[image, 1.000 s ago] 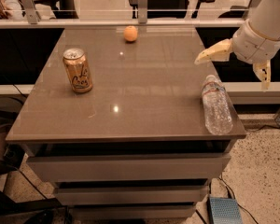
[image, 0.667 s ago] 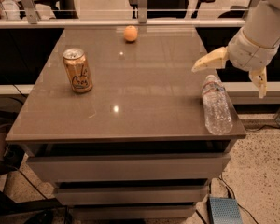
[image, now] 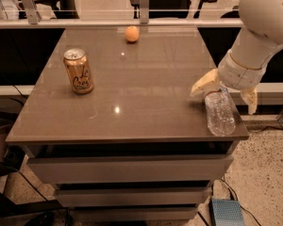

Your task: Place water bottle upright

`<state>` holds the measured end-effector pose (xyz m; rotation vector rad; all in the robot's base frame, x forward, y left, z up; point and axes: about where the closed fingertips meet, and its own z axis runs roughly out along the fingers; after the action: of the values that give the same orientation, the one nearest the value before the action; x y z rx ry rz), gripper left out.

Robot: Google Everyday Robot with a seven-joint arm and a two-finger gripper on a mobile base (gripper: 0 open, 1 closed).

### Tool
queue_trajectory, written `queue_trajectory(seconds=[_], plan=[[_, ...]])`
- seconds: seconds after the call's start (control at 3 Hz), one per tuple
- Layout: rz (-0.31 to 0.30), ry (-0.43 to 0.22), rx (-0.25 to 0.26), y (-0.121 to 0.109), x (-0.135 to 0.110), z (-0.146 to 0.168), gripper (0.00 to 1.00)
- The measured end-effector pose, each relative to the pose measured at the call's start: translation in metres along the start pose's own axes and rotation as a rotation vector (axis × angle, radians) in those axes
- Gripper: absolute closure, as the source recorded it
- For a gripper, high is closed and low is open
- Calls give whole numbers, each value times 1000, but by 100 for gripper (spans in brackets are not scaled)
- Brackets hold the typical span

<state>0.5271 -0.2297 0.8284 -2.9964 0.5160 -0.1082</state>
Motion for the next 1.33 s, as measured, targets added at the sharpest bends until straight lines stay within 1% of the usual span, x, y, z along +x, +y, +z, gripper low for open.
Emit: queue_trajectory(seconds=[0.33, 0.67, 1.0, 1.33], plan=[[-28, 19, -45, -3, -3, 12, 37], [-67, 52, -92, -8, 1, 12, 61], [-67, 52, -92, -9, 1, 6, 84], [-148, 125, -100, -26, 15, -14, 100]])
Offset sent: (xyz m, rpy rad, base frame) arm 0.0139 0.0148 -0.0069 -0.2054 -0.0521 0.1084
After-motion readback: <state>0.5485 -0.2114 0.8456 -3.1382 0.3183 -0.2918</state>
